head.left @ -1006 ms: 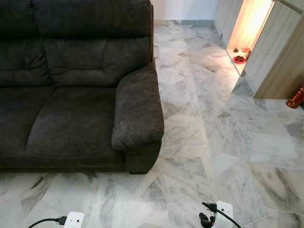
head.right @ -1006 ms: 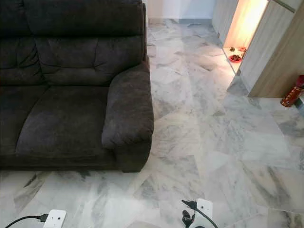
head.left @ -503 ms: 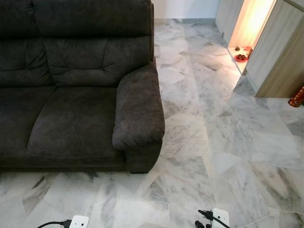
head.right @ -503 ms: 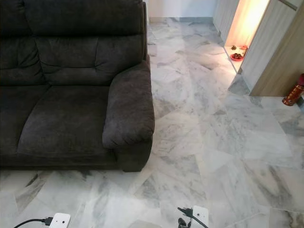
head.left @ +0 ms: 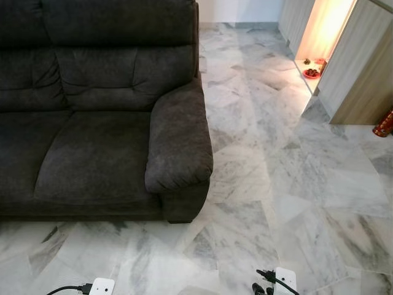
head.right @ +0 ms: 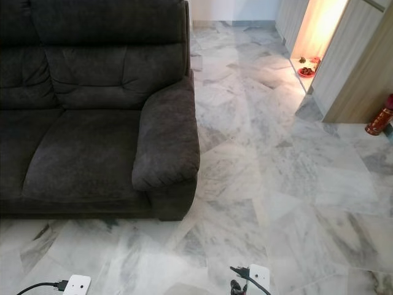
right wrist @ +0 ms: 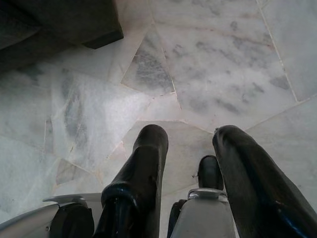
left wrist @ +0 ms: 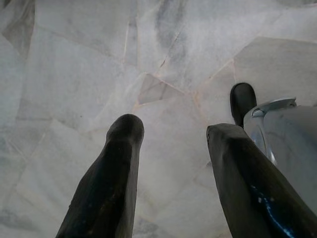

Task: Move the pillow to the sofa from floor

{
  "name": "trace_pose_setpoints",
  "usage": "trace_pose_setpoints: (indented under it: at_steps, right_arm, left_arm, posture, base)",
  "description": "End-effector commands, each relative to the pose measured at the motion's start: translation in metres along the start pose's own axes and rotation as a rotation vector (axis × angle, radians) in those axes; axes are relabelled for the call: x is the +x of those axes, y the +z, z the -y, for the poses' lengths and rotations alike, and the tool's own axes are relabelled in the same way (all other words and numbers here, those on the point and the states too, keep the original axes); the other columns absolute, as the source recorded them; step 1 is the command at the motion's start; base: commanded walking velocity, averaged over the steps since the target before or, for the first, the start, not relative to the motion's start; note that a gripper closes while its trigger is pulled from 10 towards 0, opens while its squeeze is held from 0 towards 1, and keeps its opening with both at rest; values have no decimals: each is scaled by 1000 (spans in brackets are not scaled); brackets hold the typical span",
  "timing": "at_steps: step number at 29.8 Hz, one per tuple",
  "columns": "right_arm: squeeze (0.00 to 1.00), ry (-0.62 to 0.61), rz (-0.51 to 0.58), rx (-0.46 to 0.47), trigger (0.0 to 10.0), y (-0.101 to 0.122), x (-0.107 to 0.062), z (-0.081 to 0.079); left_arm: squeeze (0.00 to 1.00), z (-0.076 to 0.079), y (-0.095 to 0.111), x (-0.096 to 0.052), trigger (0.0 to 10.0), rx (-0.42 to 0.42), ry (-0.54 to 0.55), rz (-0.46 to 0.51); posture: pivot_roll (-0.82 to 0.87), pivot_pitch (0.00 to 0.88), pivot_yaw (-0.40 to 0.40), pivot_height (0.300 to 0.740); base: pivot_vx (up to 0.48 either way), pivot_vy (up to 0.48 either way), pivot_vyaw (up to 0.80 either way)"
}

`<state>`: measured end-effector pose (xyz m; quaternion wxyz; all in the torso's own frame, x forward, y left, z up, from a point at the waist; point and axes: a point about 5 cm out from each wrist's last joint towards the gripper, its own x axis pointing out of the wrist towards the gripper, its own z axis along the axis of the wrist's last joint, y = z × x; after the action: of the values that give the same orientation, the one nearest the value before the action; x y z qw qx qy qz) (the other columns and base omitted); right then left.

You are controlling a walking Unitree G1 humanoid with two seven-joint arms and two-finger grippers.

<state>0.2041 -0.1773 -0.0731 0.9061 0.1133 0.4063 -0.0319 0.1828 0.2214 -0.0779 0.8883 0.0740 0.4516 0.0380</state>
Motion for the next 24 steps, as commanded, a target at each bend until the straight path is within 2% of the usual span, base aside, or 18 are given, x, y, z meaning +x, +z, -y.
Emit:
trace_pose_setpoints:
  at_steps: [1, 9, 24]
  right_arm:
    - [0, -10, -6, 22, 10000, -5, -1, 0]
    - [0, -18, -19, 35, 10000, -10, -2, 0]
    - [0, -20, -16, 40, 10000, -10, -2, 2]
  left_arm:
    - [0, -5, -8, -1, 10000, 12, 9, -31]
    - [0, -4, -10, -2, 10000, -1, 11, -41]
    - [0, 3, -6, 0, 10000, -8, 4, -39]
  posture:
    - [84, 158, 71, 740]
    - [78, 155, 88, 740]
    - [74, 137, 87, 740]
  base:
    - [0, 0, 0]
    - [0, 0, 0]
    - [0, 477, 0]
